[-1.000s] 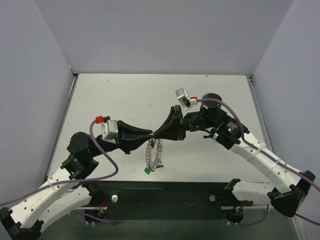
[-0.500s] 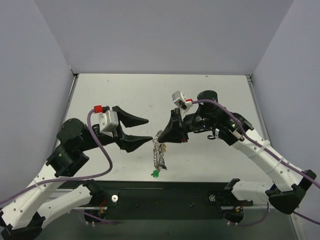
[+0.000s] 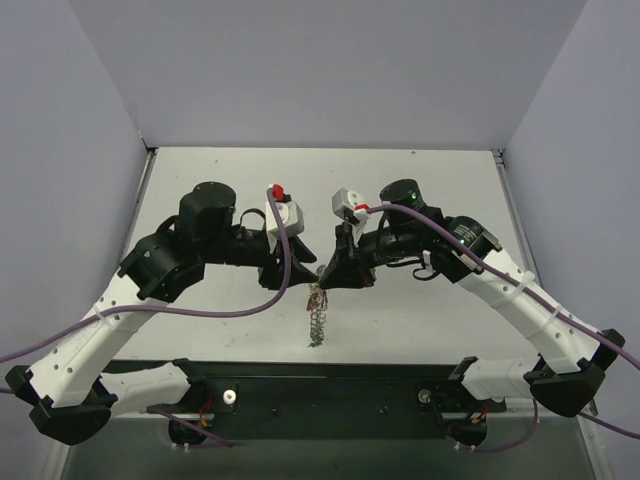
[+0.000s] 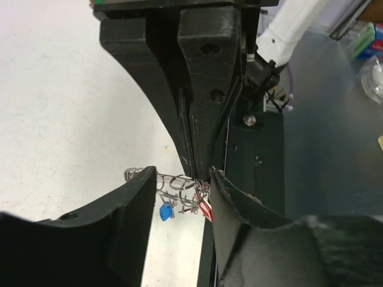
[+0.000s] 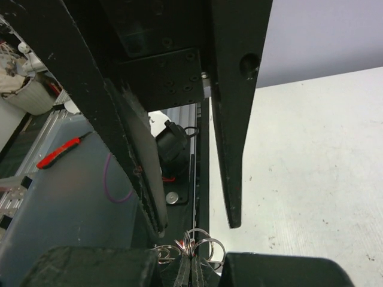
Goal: Put the keys on the keyring
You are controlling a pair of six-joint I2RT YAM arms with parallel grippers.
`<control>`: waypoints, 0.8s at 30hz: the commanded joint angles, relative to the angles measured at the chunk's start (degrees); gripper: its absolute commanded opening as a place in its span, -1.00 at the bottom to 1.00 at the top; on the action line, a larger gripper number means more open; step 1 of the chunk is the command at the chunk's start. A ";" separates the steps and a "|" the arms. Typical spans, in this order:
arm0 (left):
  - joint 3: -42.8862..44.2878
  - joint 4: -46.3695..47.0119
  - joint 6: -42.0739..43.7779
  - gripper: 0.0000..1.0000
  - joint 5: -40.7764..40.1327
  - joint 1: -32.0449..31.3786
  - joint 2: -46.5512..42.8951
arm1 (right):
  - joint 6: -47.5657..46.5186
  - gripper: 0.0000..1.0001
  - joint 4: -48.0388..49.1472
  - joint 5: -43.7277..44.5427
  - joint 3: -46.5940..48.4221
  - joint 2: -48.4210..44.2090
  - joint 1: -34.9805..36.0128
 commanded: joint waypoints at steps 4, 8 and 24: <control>6.79 -8.94 5.76 -0.14 7.28 -0.38 4.25 | -2.41 -1.00 -1.13 0.55 3.52 -0.20 0.87; 7.23 -9.64 5.94 -0.13 7.55 -0.55 4.78 | -2.50 -1.00 -1.22 1.34 3.43 -0.20 0.87; 6.00 -9.56 5.85 -0.41 6.93 -2.22 7.59 | -2.50 -1.00 -1.22 2.22 3.43 -0.90 0.78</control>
